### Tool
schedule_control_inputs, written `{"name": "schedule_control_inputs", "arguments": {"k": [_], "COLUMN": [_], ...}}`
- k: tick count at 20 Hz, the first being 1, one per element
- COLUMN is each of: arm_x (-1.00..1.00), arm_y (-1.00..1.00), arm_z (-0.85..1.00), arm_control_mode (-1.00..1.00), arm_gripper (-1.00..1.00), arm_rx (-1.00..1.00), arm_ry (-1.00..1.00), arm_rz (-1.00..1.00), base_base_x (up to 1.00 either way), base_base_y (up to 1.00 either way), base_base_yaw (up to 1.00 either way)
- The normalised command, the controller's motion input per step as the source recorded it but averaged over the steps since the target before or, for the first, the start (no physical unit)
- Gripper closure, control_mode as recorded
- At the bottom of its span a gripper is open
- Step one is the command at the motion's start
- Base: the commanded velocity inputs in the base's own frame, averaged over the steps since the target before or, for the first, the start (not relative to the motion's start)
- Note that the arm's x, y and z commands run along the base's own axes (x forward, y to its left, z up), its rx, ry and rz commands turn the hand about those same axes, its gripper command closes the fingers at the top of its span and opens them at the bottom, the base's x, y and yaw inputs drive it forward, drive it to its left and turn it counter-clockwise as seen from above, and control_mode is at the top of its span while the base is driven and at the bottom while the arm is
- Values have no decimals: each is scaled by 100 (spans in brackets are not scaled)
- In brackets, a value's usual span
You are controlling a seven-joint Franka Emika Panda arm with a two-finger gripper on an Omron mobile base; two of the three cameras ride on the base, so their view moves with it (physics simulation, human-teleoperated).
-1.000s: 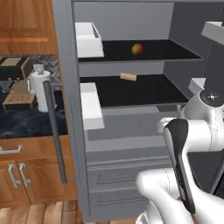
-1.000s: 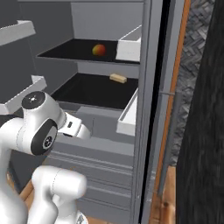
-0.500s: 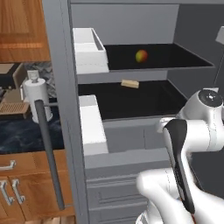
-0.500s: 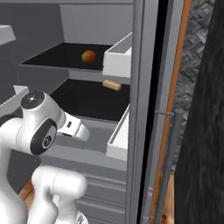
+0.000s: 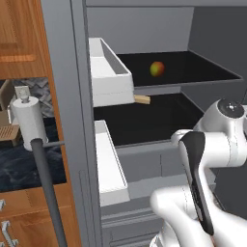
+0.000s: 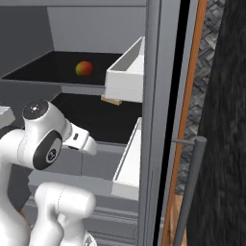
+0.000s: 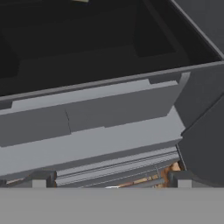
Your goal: Pick up the apple and mango from the fridge and place one fruit on each plate on the dining counter.
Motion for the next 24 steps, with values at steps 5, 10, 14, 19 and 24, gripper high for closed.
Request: {"name": "schedule_control_inputs", "arguments": {"k": [5, 10, 14, 19, 24], "arm_x": [13, 55, 40, 33, 29], "arm_y": [1, 10, 32, 42, 20], "arm_z": [0, 26, 78, 88, 87], "arm_control_mode": [-100, -100, -100, -100, -100], "arm_gripper": [-100, -100, -100, -100, -100], "arm_rx": [1, 5, 0, 0, 0], "arm_ry": [-3, -16, -13, -14, -5], "arm_rz": [1, 7, 0, -1, -1], "base_base_x": [59, 0, 0, 0, 0], "base_base_y": [15, 0, 0, 0, 0], "base_base_yaw": [0, 0, 0, 0, 0]}}
